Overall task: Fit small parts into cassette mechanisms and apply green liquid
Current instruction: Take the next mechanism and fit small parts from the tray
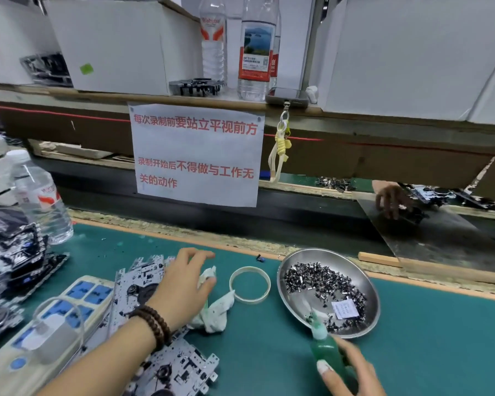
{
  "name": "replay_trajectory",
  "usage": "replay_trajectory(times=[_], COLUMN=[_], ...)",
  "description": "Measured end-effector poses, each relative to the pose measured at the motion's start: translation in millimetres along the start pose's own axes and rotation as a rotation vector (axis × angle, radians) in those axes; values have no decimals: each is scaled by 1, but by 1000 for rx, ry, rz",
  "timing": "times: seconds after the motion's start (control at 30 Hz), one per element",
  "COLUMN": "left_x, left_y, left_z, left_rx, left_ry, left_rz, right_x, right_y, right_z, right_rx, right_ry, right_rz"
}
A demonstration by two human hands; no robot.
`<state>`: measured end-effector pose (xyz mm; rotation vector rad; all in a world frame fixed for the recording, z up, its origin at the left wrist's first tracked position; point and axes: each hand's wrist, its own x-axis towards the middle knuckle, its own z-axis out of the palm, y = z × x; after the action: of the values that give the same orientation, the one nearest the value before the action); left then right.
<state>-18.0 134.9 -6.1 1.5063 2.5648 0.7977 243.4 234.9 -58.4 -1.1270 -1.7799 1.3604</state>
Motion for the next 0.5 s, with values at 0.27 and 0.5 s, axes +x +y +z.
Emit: replay_trajectory(times=[0.27,0.5], left_x=[-29,-14], left_y=[-8,-5], left_z=[15,18], left_rx=[323,398], left_ry=[-694,-871], left_rz=[272,230], right_x=[-2,7], right_y=[47,52], right_z=[-25,-46], right_rx=[9,-91], right_ry=[292,408], right_rz=[-27,-28])
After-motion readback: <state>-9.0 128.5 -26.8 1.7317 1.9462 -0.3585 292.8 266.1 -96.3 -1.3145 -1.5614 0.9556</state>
